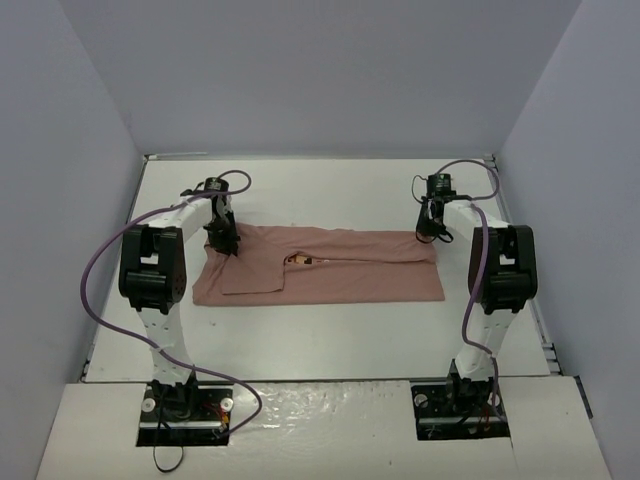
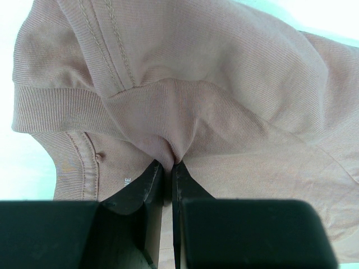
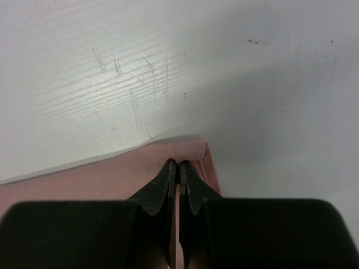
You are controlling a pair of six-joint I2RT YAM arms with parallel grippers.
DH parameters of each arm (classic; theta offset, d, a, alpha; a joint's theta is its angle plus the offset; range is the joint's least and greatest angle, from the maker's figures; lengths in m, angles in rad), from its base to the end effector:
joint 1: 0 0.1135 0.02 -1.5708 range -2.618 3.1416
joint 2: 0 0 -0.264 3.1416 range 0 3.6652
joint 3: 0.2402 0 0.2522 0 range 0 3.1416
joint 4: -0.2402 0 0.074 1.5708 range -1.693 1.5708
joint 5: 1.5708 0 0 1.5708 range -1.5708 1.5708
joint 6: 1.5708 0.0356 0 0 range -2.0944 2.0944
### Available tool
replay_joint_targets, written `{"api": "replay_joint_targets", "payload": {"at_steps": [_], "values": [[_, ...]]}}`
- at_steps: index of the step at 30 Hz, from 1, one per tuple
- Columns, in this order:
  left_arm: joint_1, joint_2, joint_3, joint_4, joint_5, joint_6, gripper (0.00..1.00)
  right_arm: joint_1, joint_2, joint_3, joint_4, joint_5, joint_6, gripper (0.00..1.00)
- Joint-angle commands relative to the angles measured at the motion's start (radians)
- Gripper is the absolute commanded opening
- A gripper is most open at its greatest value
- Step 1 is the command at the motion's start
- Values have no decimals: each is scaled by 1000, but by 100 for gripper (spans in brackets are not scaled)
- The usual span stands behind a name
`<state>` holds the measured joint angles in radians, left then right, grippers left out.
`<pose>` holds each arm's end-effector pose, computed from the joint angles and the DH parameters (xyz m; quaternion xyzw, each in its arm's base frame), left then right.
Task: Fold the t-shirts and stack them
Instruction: Fold the other side of the tshirt into a rectangle
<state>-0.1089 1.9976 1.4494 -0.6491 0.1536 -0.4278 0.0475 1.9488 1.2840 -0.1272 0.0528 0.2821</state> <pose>0.4064 -0.0499 0.1757 -0.1415 0.9696 -0.1218 0.1585 0.4238 0.0183 0.1770 0.1182 0.9173 0.0382 0.3784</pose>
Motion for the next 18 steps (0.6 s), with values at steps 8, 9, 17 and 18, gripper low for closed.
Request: {"api": "replay_joint_targets", "payload": {"at_steps": [8,9,17,18], "values": [[9,7,17,-24,-53,17,1,-9,-12,148,-16,41,-35,0],[9,7,17,-24,-57,17,1,-9,-5,153,-17,42,-35,0],[12,-5,14,-24,-91,9,1,-12,24,194,-17,47,-35,0],[14,-6,11,-23,-93,9,1,-16,26,200,-17,45,-36,0]]}}
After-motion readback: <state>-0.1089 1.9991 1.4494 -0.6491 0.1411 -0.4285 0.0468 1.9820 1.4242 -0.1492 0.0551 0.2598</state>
